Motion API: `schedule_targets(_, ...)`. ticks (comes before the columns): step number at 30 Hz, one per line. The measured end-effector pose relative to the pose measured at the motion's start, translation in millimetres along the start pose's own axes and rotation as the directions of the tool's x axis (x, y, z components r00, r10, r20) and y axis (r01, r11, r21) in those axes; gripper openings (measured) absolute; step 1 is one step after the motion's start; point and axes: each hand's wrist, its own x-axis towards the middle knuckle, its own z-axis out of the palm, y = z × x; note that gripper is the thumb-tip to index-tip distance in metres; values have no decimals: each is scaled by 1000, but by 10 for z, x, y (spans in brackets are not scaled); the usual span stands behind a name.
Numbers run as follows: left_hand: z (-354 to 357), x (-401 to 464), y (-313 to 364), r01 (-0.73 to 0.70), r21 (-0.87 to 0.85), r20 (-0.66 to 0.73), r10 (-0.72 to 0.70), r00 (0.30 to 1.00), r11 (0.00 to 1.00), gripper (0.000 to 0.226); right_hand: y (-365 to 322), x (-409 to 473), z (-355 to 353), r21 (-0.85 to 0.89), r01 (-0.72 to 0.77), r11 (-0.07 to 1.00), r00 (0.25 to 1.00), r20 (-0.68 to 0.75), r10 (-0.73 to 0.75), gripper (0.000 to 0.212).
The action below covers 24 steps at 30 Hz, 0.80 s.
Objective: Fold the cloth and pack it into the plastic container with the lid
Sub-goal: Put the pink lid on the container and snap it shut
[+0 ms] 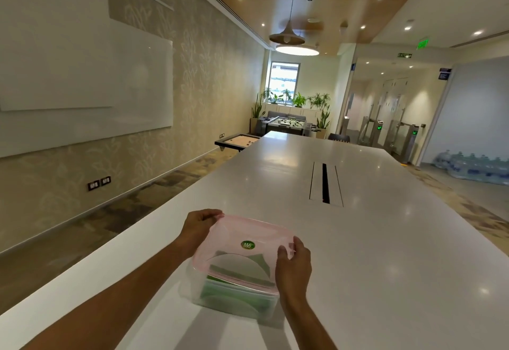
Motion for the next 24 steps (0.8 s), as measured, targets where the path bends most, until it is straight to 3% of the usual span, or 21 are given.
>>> schedule_targets(8, -118, 30, -139, 115, 196, -22, -113, 993, 974, 15, 108, -25, 43, -147, -61, 987, 990, 119, 79, 50)
schedule_targets(15, -121, 10, -128, 146, 340, -46, -138, 989, 929, 21, 118, -65, 54, -328, 18, 945, 985, 169, 40, 52)
schedule_targets(24, 37, -5, -58, 166, 433, -109, -131, 985, 886, 23, -56, 183, 82, -291, -149, 945, 921, 307, 240, 58)
